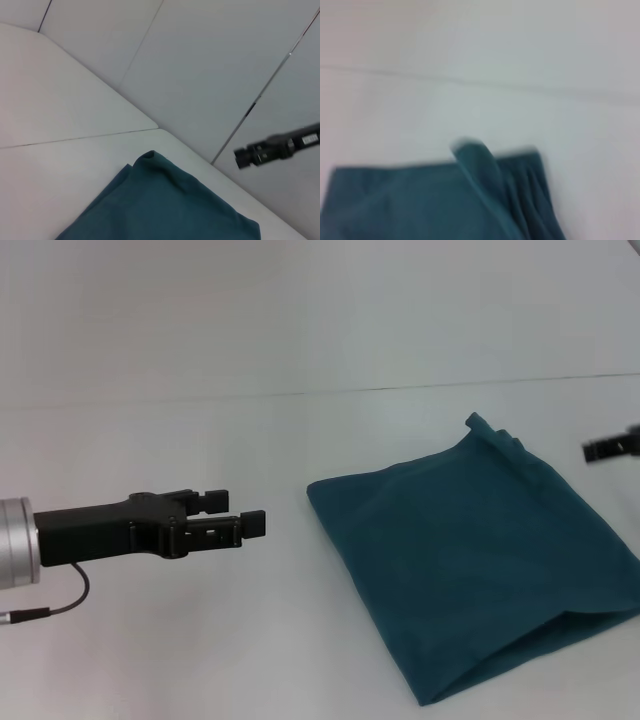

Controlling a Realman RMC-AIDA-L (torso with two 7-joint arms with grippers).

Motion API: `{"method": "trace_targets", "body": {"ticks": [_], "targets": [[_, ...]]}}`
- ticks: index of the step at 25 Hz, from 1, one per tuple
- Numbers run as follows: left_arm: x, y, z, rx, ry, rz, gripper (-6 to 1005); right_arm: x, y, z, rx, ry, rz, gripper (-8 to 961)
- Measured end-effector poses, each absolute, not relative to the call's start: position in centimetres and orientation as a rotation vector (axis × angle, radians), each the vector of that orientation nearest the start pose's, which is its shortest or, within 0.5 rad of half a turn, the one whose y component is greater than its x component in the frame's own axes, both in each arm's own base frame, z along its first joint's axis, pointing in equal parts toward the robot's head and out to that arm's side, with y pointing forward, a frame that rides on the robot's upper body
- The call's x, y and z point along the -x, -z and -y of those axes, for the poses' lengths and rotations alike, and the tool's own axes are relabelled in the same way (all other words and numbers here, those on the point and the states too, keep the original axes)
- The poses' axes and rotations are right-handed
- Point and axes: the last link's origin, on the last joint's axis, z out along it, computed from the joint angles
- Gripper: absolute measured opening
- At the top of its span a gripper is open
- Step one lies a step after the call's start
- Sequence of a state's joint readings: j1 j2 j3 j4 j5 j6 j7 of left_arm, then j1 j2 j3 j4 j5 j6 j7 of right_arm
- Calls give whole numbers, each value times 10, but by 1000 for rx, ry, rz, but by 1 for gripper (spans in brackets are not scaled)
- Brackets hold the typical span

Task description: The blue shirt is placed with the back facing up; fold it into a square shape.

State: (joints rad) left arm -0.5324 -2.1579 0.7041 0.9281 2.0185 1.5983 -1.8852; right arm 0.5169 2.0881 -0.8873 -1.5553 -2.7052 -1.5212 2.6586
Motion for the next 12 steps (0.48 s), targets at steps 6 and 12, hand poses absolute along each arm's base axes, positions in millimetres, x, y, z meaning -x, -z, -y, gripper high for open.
{"method": "trace_targets", "body": {"ticks": [6, 12], "targets": [[222, -13, -341, 2652, 781, 1039, 874, -184, -99, -400, 2120, 84, -969, 794], [224, -12, -340, 2646, 788, 1054, 874, -178, -55, -414, 2159, 187, -911, 780]]}}
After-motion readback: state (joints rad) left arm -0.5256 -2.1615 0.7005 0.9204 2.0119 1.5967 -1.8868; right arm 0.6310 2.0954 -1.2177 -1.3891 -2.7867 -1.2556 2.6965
